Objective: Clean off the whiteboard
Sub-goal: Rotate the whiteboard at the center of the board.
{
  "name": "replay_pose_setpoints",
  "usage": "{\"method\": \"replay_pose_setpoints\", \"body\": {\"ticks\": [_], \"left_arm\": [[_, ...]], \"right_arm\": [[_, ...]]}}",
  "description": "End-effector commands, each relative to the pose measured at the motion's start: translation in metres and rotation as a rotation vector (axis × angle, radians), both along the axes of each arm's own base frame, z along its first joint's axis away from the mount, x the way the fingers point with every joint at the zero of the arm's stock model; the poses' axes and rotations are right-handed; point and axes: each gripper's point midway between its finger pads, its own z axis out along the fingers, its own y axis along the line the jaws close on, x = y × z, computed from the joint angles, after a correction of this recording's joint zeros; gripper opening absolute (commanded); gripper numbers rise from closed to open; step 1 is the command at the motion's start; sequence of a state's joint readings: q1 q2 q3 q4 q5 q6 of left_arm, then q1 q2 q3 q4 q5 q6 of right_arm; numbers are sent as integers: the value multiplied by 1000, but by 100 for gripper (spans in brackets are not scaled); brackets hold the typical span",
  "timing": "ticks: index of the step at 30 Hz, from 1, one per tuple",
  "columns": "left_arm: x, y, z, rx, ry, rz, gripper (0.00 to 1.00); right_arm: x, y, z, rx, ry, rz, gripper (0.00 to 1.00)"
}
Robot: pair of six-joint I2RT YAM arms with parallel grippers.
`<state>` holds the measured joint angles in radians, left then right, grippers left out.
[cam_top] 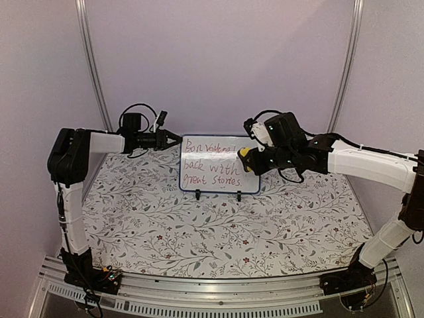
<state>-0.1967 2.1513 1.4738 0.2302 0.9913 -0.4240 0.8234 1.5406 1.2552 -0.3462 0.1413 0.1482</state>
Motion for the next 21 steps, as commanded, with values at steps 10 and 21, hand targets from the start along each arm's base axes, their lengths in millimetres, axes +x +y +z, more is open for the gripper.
{"method": "replay_pose_setpoints", "body": {"ticks": [10,21], "left_arm": [[-5,-14,9,-29,-23,-48,16],[-33,-12,31,-54,10,2,8]], "right_arm": [[5,2,2,-8,-14,-3,13],[6,1,3,-10,-17,-9,13]]}}
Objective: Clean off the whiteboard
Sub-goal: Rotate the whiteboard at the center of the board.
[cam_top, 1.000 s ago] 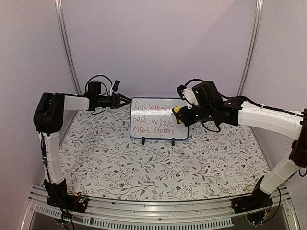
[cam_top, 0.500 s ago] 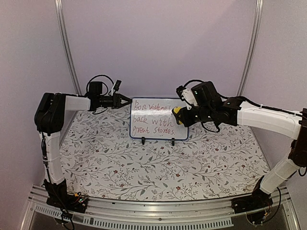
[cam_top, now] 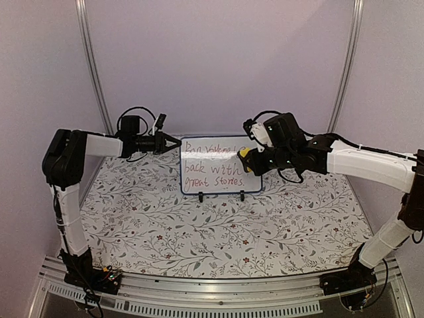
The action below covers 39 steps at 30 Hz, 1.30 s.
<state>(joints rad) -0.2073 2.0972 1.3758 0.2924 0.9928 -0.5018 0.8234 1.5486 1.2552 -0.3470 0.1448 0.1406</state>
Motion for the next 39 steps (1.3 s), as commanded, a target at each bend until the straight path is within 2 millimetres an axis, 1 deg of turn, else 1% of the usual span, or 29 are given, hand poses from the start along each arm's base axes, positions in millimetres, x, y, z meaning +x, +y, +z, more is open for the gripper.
{"method": "replay_pose_setpoints", "body": {"ticks": [1,4,9,17,23,26,32,34,37,39], "left_arm": [[-20,-14,32,-24,-41,-9,8],[-33,-23,35,-18,-37,-18,8],[-56,-33,40,-14,-20,-15,7],[-94,-32,40,4,12,32,6],[-128,-44,40,23,21,49,6],[-140,-49,37,22,32,50,5],[-153,-40,36,-9,48,108,6],[-156,-38,32,4,51,121,6],[-155,-35,27,51,41,138,14],[-153,-33,27,83,34,143,16]], "right_arm": [[5,1,6,4,-18,-10,13],[5,1,5,4,-17,-7,13],[4,-1,5,5,-18,-12,13],[3,-3,7,9,-23,-12,13],[3,-2,7,10,-23,-11,13],[4,-2,7,8,-24,-10,14],[3,-2,7,6,-22,-9,14],[4,-3,7,5,-25,-12,14],[3,-2,7,5,-24,-11,14],[4,-3,7,4,-24,-12,14]]}}
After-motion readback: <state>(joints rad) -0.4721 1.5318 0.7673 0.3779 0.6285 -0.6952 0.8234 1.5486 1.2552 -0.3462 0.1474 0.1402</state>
